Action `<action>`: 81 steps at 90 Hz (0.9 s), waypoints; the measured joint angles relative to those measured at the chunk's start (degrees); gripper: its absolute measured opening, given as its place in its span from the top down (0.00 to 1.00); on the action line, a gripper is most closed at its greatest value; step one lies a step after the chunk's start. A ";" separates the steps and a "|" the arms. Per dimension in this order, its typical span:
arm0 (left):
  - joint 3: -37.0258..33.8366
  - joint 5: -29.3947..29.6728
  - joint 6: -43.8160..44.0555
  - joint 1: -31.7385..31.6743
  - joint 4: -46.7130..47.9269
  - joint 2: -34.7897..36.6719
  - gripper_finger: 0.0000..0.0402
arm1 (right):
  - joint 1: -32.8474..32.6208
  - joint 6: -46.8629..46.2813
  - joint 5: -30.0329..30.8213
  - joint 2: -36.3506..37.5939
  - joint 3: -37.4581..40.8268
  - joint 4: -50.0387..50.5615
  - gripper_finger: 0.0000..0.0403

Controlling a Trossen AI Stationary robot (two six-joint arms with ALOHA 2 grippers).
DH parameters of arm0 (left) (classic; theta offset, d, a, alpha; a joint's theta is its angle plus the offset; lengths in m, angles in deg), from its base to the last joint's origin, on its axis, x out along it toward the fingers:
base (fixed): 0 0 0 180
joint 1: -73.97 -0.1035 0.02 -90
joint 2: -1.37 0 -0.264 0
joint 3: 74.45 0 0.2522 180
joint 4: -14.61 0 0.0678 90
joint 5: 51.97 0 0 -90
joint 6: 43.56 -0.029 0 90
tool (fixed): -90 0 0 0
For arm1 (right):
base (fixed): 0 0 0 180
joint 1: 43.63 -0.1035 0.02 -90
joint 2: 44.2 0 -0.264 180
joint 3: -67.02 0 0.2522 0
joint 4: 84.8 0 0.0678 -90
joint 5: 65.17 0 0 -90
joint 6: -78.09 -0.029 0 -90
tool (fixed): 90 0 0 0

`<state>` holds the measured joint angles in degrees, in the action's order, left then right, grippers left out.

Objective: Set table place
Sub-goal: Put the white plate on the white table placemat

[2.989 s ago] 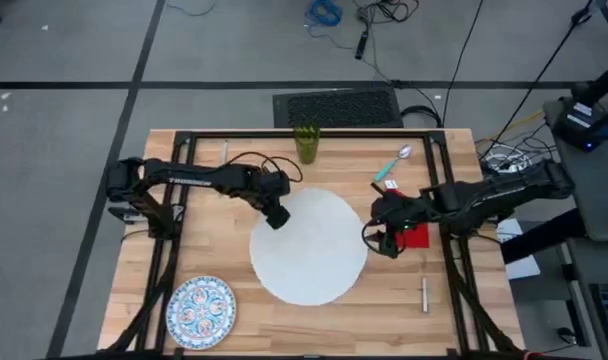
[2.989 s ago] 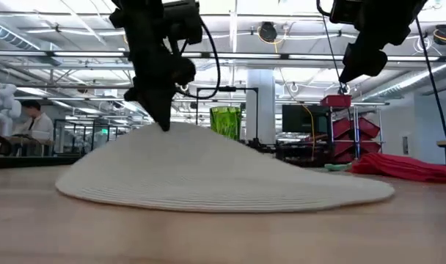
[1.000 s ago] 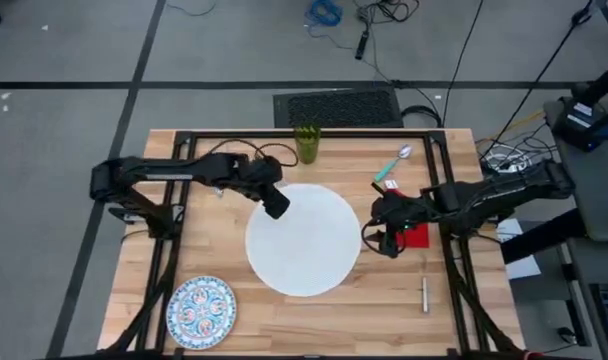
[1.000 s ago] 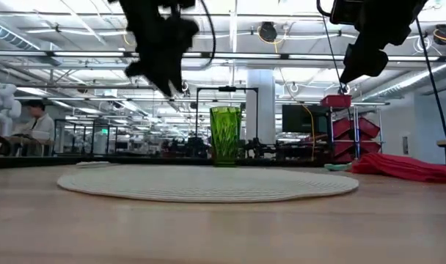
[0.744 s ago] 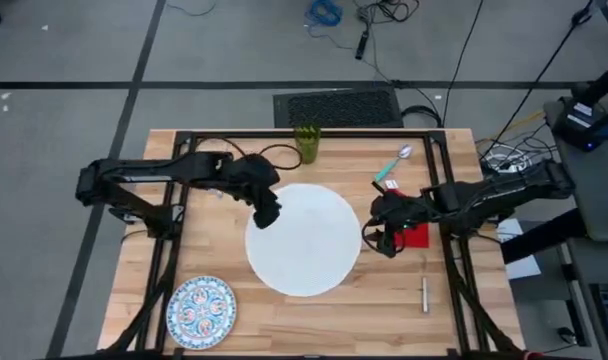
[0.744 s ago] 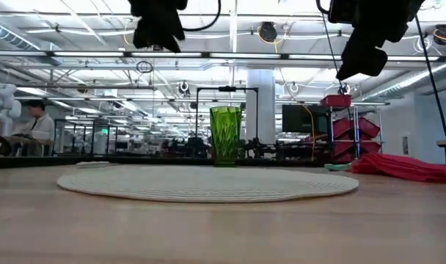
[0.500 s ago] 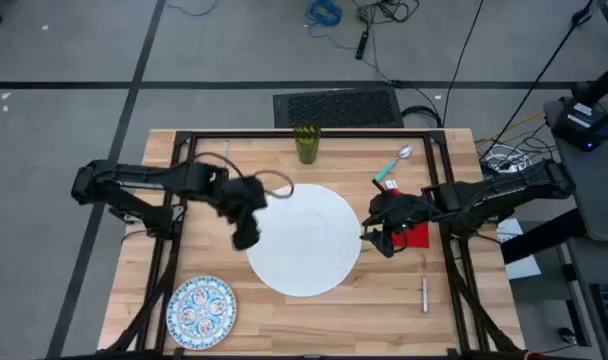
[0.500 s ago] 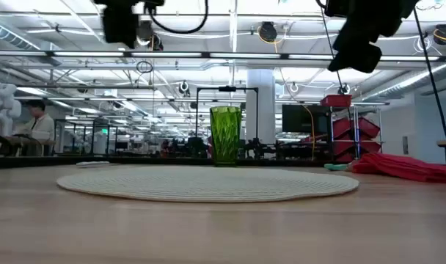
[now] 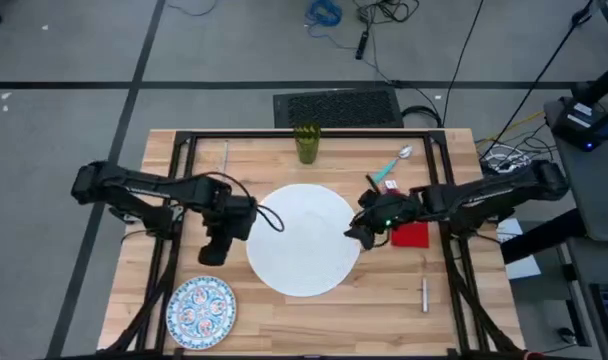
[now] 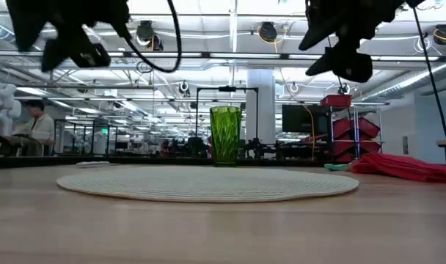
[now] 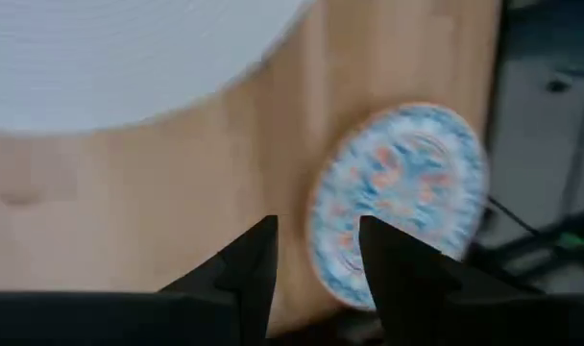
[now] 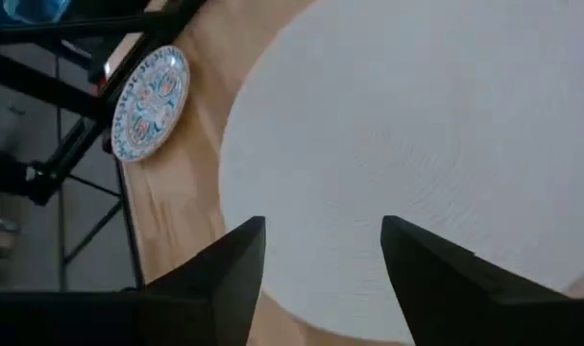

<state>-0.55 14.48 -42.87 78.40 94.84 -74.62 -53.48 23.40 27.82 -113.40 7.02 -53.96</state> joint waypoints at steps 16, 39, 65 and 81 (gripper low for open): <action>-5.81 -4.76 -2.57 0.61 -5.76 -0.31 0.62 | -3.33 -7.39 0.04 -5.99 0.00 -7.49 0.51; -16.11 -5.60 -4.13 3.57 -6.00 -0.57 0.56 | -6.23 -14.15 0.13 -11.30 0.00 -17.07 0.51; -19.72 -8.61 -4.01 6.70 -8.96 -0.57 0.56 | -7.90 -13.84 0.35 -14.43 0.00 -22.72 0.51; -19.74 -6.44 -1.18 8.60 -12.59 -0.57 0.56 | -7.95 -13.95 0.45 -14.71 0.00 -22.96 0.51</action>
<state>-20.29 8.04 -44.05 87.00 82.25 -75.18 -61.43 9.46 28.27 -128.12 7.02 -76.92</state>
